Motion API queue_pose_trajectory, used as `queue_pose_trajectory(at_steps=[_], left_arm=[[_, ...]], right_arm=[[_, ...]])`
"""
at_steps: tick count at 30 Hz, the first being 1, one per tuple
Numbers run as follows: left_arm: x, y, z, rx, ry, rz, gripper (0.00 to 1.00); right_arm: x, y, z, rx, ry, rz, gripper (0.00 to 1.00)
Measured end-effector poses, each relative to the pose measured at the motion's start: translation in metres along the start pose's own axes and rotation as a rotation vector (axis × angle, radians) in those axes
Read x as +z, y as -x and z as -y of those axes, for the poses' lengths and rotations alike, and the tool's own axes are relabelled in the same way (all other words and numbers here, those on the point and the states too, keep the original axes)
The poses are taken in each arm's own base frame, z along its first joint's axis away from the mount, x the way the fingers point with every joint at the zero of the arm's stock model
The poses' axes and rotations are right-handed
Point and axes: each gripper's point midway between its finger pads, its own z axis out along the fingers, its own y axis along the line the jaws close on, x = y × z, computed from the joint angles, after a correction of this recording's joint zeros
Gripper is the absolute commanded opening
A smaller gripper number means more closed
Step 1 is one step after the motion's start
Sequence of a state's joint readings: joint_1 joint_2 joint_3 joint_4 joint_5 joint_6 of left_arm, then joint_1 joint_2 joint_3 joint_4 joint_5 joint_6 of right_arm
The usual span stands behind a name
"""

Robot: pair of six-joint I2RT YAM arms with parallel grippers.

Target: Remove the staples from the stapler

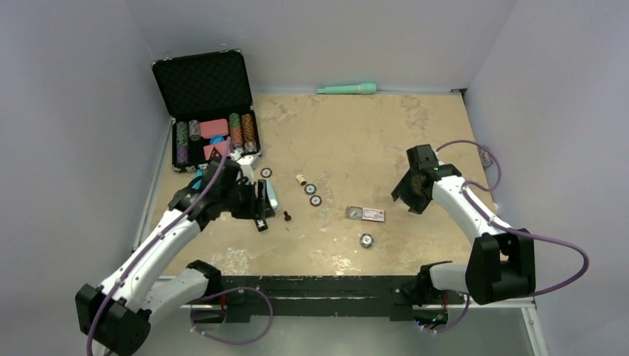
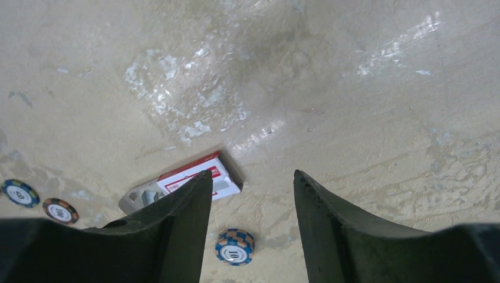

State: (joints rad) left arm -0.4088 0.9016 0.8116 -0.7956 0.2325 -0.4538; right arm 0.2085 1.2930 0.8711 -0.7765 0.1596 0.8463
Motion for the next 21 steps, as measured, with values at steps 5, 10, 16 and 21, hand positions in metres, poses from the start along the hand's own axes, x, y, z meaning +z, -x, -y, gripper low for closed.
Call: queue_pose_trajectory(at_steps=[5,10,16,21], left_arm=[[0.031,0.000,0.029,0.054,-0.078,-0.118,0.37],[0.064,0.007,0.052,0.081,-0.124,-0.184,0.27],[0.099,0.012,0.075,0.105,-0.172,-0.251,0.17],[0.122,0.016,0.088,0.107,-0.201,-0.295,0.06]], right_arm=[[0.007,0.000,0.011,0.022,-0.015,-0.015,0.27],[0.017,-0.018,0.014,0.025,0.005,-0.068,0.20],[0.027,-0.039,0.023,0.024,-0.001,-0.131,0.11],[0.029,-0.040,0.018,0.025,0.023,-0.138,0.05]])
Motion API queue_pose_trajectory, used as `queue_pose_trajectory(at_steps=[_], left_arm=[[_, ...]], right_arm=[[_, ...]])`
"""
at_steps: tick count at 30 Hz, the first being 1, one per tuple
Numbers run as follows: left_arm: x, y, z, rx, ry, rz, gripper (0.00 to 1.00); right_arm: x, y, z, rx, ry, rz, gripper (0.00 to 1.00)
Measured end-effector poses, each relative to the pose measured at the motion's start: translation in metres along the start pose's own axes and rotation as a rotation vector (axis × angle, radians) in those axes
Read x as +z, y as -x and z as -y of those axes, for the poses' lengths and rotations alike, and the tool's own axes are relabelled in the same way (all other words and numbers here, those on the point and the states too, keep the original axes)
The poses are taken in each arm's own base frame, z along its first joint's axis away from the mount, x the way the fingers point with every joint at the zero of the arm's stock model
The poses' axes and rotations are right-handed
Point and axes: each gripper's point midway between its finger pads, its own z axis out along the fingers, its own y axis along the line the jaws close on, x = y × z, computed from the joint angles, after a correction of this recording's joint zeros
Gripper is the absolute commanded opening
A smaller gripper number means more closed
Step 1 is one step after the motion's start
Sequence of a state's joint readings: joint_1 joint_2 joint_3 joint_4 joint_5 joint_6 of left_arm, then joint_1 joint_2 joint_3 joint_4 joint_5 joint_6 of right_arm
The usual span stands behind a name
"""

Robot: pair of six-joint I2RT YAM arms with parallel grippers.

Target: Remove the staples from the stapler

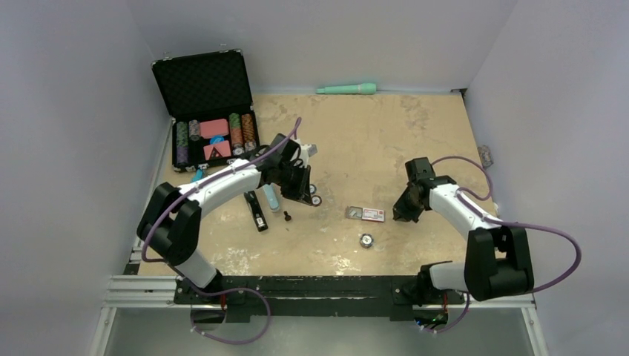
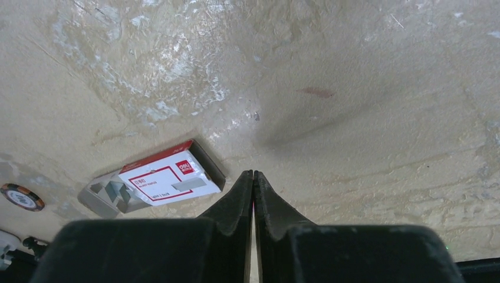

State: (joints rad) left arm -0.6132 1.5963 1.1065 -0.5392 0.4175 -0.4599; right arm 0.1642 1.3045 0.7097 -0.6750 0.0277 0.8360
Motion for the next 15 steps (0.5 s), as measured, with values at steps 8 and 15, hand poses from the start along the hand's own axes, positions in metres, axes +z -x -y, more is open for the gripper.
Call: queue_pose_trajectory(at_steps=[8,15], left_arm=[[0.027,0.009,0.005,0.004,-0.026,-0.044,0.00],[0.048,0.013,0.012,0.017,-0.039,-0.079,0.00]], right_arm=[[0.017,-0.005,0.001,-0.035,-0.023,-0.048,0.00],[0.021,0.000,0.000,-0.099,-0.031,-0.046,0.00]])
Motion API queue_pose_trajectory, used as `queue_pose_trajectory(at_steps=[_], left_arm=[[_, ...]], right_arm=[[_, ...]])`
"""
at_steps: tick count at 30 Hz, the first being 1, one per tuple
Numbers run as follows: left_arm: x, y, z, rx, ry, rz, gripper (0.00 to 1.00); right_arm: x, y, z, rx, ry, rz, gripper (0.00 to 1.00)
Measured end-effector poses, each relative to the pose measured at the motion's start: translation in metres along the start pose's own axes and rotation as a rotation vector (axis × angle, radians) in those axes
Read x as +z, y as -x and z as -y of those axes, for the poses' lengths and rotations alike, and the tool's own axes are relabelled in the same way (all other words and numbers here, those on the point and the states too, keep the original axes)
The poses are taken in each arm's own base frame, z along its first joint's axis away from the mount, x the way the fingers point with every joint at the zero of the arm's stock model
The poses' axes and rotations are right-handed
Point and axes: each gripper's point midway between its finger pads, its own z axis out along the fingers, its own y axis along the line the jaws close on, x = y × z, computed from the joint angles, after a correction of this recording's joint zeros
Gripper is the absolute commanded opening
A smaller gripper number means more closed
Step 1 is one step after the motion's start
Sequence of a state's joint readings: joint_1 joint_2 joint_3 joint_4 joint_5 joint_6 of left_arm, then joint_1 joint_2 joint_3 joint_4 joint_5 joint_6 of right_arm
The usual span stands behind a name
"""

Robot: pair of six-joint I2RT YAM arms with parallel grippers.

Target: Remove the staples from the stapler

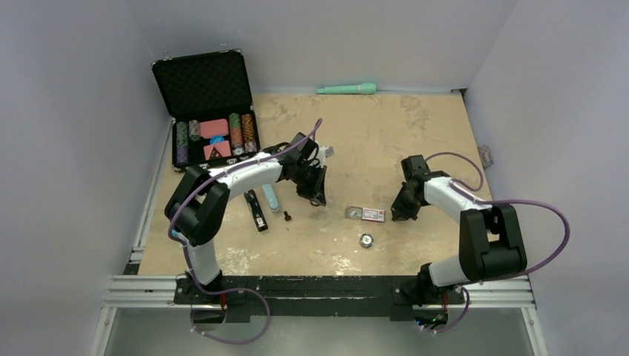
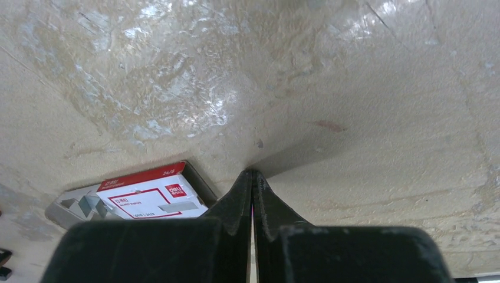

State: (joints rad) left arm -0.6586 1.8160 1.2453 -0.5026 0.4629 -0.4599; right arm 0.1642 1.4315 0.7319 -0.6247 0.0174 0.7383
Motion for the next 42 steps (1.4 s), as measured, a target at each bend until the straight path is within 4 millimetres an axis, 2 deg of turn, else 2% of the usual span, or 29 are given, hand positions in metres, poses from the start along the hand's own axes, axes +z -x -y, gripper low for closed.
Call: queue_pose_trajectory(at_steps=[13,23,32,42], left_arm=[[0.036,0.004,0.014,0.034,-0.020,-0.055,0.00],[0.063,-0.003,0.010,0.026,-0.022,-0.114,0.00],[0.073,-0.013,0.012,0.023,-0.039,-0.155,0.00],[0.081,-0.008,0.022,0.035,-0.068,-0.162,0.00]], right_arm=[[0.002,0.006,-0.005,-0.072,0.017,-0.001,0.00],[0.003,0.007,-0.013,-0.097,0.056,-0.002,0.00],[0.005,0.008,-0.024,-0.119,0.098,-0.021,0.00],[0.006,0.007,-0.032,-0.150,0.116,-0.024,0.00]])
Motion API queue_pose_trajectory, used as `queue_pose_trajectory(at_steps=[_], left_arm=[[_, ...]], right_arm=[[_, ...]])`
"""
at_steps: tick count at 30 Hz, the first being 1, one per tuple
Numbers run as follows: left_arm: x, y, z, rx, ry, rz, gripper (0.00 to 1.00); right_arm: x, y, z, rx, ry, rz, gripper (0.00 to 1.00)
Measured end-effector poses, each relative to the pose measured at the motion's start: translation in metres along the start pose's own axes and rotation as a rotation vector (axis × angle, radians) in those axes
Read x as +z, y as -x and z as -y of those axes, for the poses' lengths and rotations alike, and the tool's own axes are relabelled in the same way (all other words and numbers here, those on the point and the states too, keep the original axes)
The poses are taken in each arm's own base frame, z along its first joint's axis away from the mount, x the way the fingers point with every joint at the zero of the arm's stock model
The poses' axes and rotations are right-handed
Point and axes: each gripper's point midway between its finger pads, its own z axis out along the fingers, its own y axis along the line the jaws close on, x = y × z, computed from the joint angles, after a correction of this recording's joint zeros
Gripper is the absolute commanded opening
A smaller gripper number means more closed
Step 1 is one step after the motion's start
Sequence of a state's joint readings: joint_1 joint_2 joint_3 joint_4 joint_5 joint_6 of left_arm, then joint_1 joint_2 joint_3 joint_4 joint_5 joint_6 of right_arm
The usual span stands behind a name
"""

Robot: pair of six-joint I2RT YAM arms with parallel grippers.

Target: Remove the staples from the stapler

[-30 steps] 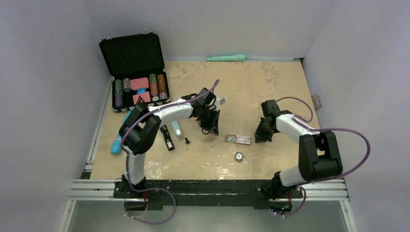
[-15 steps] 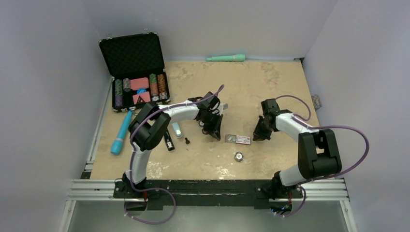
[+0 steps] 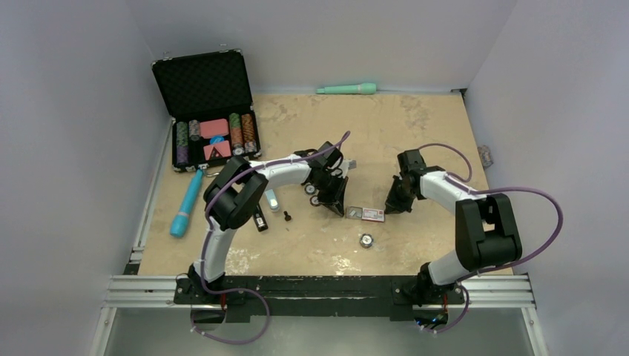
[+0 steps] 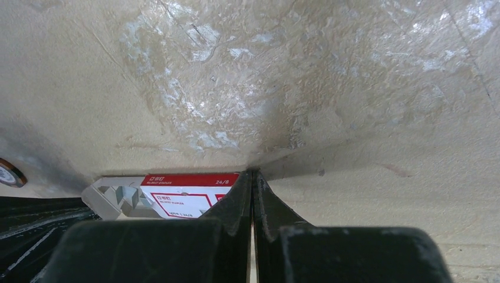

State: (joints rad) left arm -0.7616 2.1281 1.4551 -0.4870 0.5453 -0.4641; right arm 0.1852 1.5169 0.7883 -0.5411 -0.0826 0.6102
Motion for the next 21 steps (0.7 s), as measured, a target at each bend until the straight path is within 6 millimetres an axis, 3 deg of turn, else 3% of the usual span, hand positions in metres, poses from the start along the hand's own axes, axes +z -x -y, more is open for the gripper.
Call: queue_pose_trajectory(at_steps=[21], left_arm=[[0.0035,0.0003,0.0036,-0.013,-0.024,-0.009,0.00]], right_arm=[[0.0016,-0.0001,-0.0081,-0.028,0.030,-0.002,0.00]])
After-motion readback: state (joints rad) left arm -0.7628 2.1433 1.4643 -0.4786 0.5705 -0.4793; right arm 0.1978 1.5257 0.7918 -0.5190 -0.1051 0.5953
